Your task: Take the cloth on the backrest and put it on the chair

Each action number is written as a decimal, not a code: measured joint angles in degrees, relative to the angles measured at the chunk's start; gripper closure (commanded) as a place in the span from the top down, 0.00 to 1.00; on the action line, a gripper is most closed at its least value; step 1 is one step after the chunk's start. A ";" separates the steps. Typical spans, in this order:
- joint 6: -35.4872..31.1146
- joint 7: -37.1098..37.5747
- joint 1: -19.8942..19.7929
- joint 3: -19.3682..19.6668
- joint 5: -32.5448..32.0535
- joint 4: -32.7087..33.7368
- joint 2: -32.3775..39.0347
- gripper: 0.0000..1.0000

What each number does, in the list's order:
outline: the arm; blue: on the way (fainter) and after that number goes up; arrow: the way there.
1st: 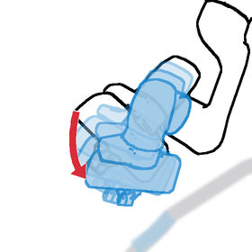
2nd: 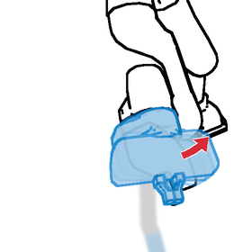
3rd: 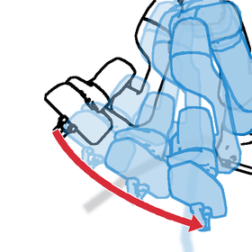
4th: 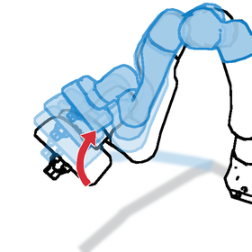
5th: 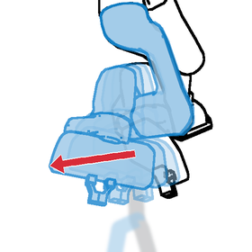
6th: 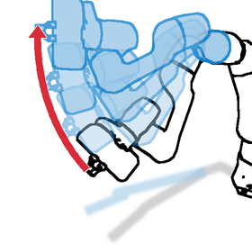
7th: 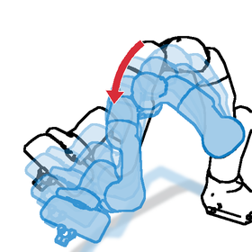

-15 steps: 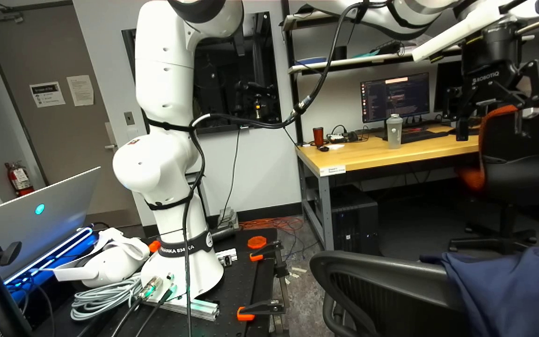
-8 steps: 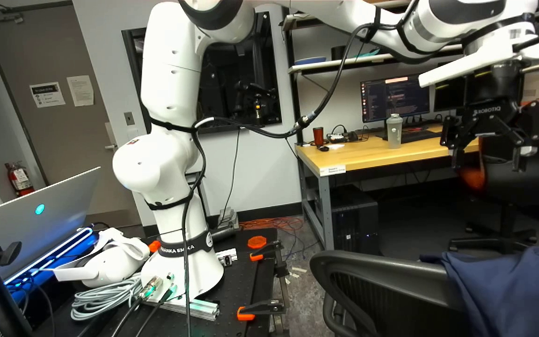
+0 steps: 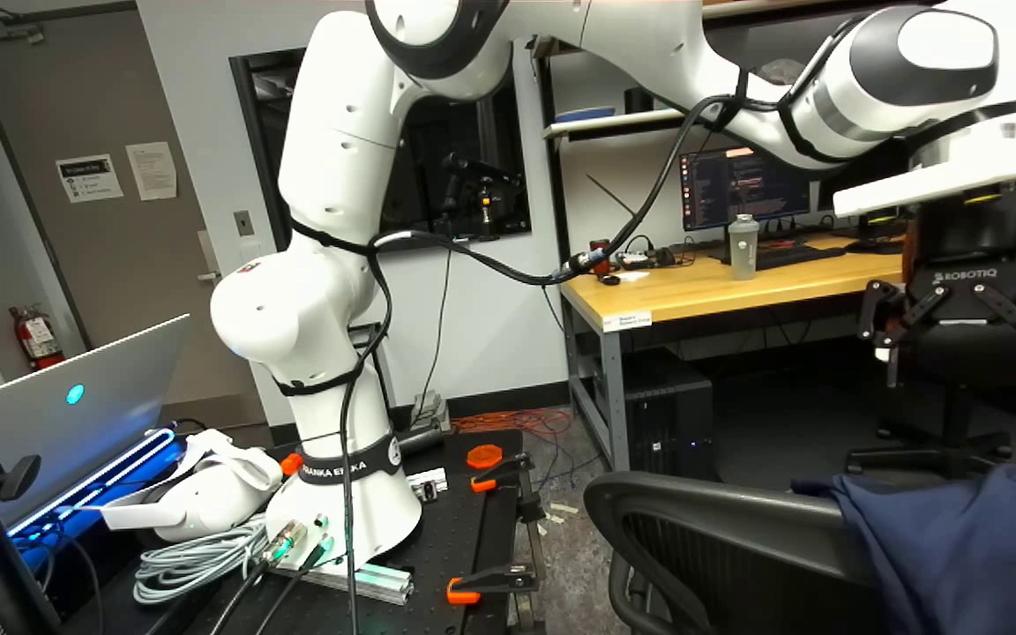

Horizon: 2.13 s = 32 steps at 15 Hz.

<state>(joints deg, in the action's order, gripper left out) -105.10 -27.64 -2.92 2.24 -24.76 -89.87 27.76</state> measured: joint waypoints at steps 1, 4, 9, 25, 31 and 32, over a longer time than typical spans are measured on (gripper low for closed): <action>-1.67 -1.16 -0.04 0.08 -1.87 -0.30 0.23 1.00; -6.88 -3.99 -0.30 0.20 -6.11 -1.94 0.33 1.00; -14.83 -5.68 -1.48 1.68 -11.95 -6.64 0.26 1.00; -20.61 -4.18 -3.39 2.48 -13.84 -10.46 -1.50 0.00; -13.72 -3.69 -3.22 1.01 -4.15 -7.79 -3.34 0.02; -11.20 -3.69 -2.98 0.42 -2.10 -6.33 -3.62 0.02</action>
<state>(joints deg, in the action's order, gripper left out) -116.30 -31.33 -5.91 2.66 -26.86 -96.20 24.14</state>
